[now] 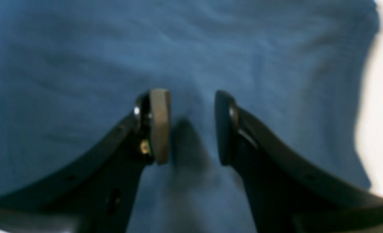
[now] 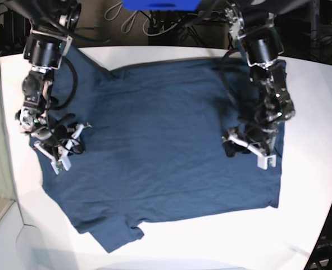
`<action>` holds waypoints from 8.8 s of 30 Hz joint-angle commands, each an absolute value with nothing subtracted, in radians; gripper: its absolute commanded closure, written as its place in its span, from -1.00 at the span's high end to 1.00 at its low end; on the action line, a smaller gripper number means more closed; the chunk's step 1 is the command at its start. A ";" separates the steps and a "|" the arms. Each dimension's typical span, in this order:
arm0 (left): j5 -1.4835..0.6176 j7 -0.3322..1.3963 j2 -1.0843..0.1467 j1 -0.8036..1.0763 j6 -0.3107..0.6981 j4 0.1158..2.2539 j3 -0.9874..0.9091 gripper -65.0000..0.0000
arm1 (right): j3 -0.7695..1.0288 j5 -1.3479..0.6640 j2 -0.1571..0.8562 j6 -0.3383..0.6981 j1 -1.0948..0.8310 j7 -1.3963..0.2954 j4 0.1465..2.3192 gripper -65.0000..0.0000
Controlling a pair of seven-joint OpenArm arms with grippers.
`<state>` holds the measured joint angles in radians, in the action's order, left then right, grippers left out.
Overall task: Layout the t-shirt on the table in an organized manner, then fold the t-shirt properly
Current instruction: 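Pull both grippers outward and back, stretching the shirt's sides apart, then pull the shoulder corners apart with both grippers to straighten the collar edge, then hold the shoulder corners with both grippers and adjust their positions, then lift the collar edge with both grippers and pull it taut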
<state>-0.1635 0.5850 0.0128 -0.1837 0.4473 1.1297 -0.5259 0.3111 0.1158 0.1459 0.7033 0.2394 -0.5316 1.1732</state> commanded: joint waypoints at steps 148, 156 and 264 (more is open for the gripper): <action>-0.157 0.817 0.157 0.341 0.698 1.825 -1.049 0.03 | 0.438 0.105 0.128 0.698 -0.189 -0.598 1.781 -0.28; -0.288 0.817 0.157 0.400 0.698 1.908 -1.069 0.29 | 0.440 0.105 0.105 0.698 -0.286 -0.599 1.896 -0.23; 0.027 0.857 0.097 0.196 0.698 1.799 -0.986 -0.98 | 0.489 0.108 -0.042 0.698 -0.466 -0.661 1.975 -0.88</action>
<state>0.0334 0.8707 0.1032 0.2005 0.7029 1.7779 -0.9817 0.4831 0.1150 -0.0498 0.7063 -0.4603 -0.6704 1.9564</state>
